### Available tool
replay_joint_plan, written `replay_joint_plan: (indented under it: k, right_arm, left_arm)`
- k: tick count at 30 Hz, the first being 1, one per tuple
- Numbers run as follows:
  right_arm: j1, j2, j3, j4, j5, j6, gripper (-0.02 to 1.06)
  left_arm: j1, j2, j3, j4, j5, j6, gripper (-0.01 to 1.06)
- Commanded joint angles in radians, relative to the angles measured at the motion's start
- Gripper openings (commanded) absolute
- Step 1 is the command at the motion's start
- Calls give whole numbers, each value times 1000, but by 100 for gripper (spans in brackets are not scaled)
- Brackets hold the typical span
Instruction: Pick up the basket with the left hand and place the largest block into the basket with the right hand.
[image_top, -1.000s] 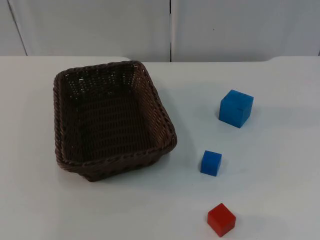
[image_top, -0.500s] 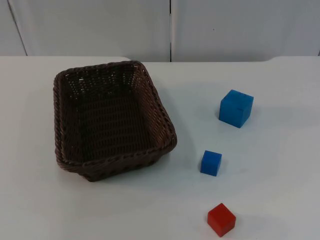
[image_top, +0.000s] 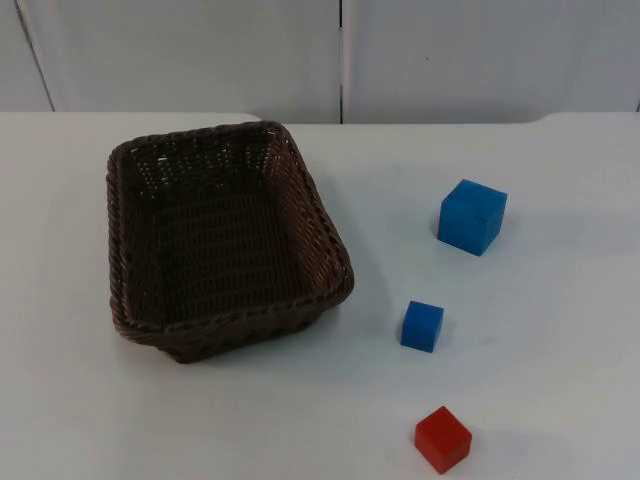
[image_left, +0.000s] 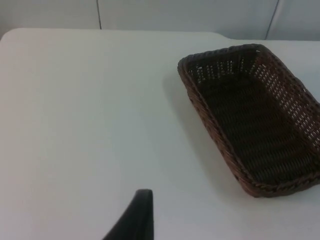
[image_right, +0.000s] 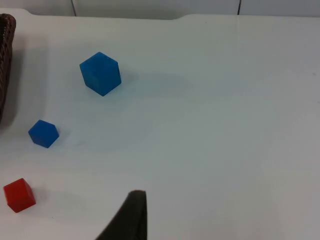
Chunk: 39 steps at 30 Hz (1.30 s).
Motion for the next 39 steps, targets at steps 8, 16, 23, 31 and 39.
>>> replay_joint_plan:
  k: [8, 16, 23, 31, 39]
  right_arm:
    - [-5, -3, 2, -2, -4, 0, 105]
    - [-5, -3, 2, -2, -4, 0, 105]
    - [-5, -3, 2, -2, -4, 0, 105]
    - [-5, -3, 2, -2, -4, 0, 105]
    - [-5, -3, 2, -4, -4, 0, 105]
  left_arm:
    - [4, 145, -16, -91, -93, 64, 105]
    - [4, 271, -81, -98, -131, 88, 105]
    - [4, 418, -140, -111, -158, 107, 105]
    - [4, 621, -219, -117, -172, 107, 105]
    - [4, 816, -319, -203, -173, 180, 105]
